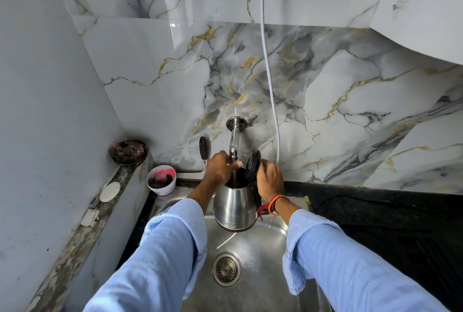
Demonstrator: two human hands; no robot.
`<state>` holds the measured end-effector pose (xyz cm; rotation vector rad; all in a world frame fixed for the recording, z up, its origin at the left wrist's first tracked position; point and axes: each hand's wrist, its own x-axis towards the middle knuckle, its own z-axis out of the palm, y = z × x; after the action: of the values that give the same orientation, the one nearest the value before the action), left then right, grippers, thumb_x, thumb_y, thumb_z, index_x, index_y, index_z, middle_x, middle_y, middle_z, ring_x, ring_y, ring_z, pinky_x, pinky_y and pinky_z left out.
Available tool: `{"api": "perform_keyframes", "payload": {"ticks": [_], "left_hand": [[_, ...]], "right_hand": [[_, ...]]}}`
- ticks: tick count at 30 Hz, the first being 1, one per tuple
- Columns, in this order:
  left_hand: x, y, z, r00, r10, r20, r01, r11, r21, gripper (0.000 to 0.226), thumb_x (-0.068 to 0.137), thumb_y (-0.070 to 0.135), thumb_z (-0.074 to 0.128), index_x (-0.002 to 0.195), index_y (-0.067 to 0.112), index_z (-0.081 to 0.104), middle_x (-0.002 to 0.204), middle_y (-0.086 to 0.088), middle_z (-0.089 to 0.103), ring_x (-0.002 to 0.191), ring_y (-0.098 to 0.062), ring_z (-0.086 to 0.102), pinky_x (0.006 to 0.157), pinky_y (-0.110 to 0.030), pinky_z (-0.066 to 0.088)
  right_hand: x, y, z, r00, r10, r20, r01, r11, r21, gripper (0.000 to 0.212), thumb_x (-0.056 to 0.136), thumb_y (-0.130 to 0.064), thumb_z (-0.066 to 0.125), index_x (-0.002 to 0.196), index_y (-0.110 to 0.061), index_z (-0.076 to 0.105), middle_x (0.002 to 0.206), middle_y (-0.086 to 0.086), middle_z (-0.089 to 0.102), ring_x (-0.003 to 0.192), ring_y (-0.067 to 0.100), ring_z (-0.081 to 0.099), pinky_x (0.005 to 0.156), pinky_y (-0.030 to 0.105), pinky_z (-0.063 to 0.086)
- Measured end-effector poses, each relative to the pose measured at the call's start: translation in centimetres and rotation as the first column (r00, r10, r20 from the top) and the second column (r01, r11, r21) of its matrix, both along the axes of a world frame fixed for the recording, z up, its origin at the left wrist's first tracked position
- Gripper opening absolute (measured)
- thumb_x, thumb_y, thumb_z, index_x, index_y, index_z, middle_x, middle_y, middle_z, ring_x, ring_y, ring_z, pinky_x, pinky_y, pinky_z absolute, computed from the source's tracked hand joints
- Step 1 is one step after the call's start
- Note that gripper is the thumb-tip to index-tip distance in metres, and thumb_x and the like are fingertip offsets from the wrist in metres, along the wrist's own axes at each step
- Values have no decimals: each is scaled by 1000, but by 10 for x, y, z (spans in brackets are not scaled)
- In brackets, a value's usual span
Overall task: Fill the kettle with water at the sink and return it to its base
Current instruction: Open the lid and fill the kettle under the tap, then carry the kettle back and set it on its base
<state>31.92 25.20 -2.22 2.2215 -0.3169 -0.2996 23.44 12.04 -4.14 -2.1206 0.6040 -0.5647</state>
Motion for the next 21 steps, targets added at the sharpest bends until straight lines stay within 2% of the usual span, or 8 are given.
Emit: {"api": "perform_keyframes", "payload": {"ticks": [4,7,11,13,15,16,18,21], "left_hand": [[-5,-9,0,993,109,46,-110,994,26,46,84,42,80,95,9,50,95,-14,64,87,-30,59,75,-41,52],[-2,1,2,999,24,27,-26,998,53,47,84,47,77,93,11,49,93,-9,61,86,-26,56,70,-36,45],[-11,21,1,998,-56,22,55,996,69,46,93,51,65,102,7,57,101,-11,64,94,-28,59,79,-40,50],[-24,30,2,984,-36,175,14,992,126,39,99,46,58,99,7,58,98,-13,67,90,-31,60,76,-41,51],[-35,36,5,894,30,446,-99,986,132,35,103,41,51,97,7,59,95,-15,66,88,-34,59,77,-45,51],[-42,38,8,841,35,539,-104,990,99,33,104,39,48,99,8,59,97,-15,65,91,-34,58,81,-47,49],[-50,37,13,781,-60,622,10,996,84,34,104,41,45,109,10,57,105,-13,63,102,-32,55,96,-48,46],[-63,29,16,708,-326,627,224,945,238,59,100,58,41,136,12,48,132,-10,57,129,-25,47,122,-49,22]], "right_hand": [[-1,0,1,1000,-24,0,24,999,-34,50,82,-55,31,72,-15,58,72,10,65,68,31,59,65,46,53],[-4,-1,1,1000,-28,1,28,999,-30,51,81,-59,30,71,-16,57,70,6,63,65,27,59,62,44,54],[-12,-4,4,1000,-20,4,20,999,-51,53,79,-62,29,71,-17,57,70,5,63,65,27,59,60,39,51],[-19,-7,5,1000,-9,3,10,998,-65,55,81,-64,31,68,-16,55,67,5,62,64,28,59,57,36,49],[-26,-11,7,999,-32,-7,32,997,-76,64,86,-69,30,64,-14,54,63,5,62,61,28,58,55,36,47],[-32,-12,8,998,-56,-22,54,995,-80,68,89,-73,28,62,-15,52,62,6,62,61,28,58,55,36,47],[-40,-15,12,994,-98,-47,93,991,-98,70,89,-76,24,58,-18,48,65,11,64,65,34,59,58,40,49],[-48,-17,20,993,-107,-41,100,986,-134,70,92,-72,22,64,-17,55,74,16,68,72,40,61,63,44,52]]}}
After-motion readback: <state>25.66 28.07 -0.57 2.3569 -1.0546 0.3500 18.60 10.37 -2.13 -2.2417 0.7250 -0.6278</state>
